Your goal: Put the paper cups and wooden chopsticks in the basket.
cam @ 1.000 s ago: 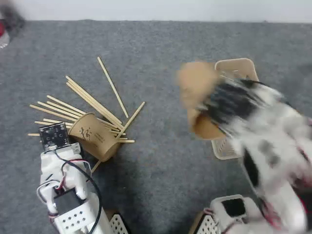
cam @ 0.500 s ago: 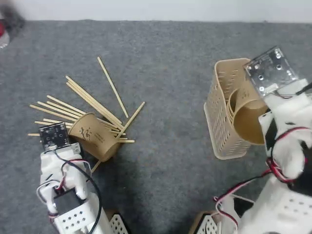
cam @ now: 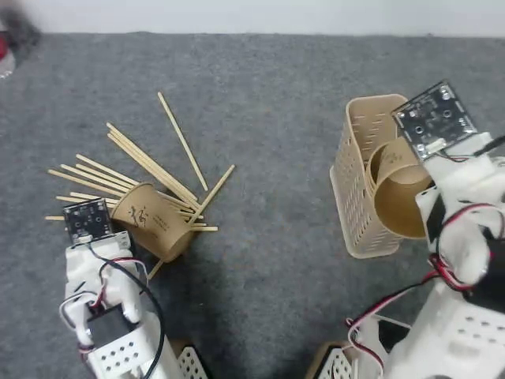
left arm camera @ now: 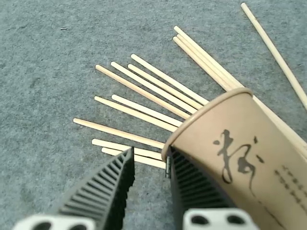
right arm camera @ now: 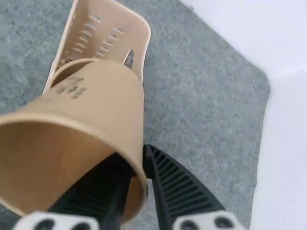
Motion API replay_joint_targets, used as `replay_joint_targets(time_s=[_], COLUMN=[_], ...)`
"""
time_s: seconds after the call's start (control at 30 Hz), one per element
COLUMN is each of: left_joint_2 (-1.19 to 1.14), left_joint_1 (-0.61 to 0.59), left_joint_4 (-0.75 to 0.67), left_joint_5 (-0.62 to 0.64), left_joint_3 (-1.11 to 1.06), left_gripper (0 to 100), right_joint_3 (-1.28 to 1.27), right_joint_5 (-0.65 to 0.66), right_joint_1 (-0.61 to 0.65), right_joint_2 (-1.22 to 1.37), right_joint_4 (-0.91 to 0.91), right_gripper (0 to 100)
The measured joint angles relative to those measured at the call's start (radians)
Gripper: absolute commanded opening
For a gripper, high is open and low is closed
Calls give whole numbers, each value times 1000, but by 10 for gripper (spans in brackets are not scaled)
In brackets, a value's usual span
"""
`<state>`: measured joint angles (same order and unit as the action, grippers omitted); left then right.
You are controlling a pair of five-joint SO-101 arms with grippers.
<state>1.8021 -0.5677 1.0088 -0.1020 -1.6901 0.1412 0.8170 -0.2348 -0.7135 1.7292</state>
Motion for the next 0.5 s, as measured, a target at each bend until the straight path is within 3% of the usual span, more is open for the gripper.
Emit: replay_joint_targets(time_s=[0.1, 0.23, 0.5], left_joint_2=[0, 0, 0], left_joint_1=[0, 2, 2], left_joint_4=[0, 0, 0], left_joint_5=[0, 0, 0], left_joint_3=[0, 0, 0], left_gripper=[115, 115, 115], right_joint_3=[-60, -163, -390], right_joint_5=[-52, -161, -175], right_joint_1=[5, 0, 83], right_joint_2=[2, 3, 3], right_joint_4=[-87, -267, -554], right_gripper=[264, 236, 228])
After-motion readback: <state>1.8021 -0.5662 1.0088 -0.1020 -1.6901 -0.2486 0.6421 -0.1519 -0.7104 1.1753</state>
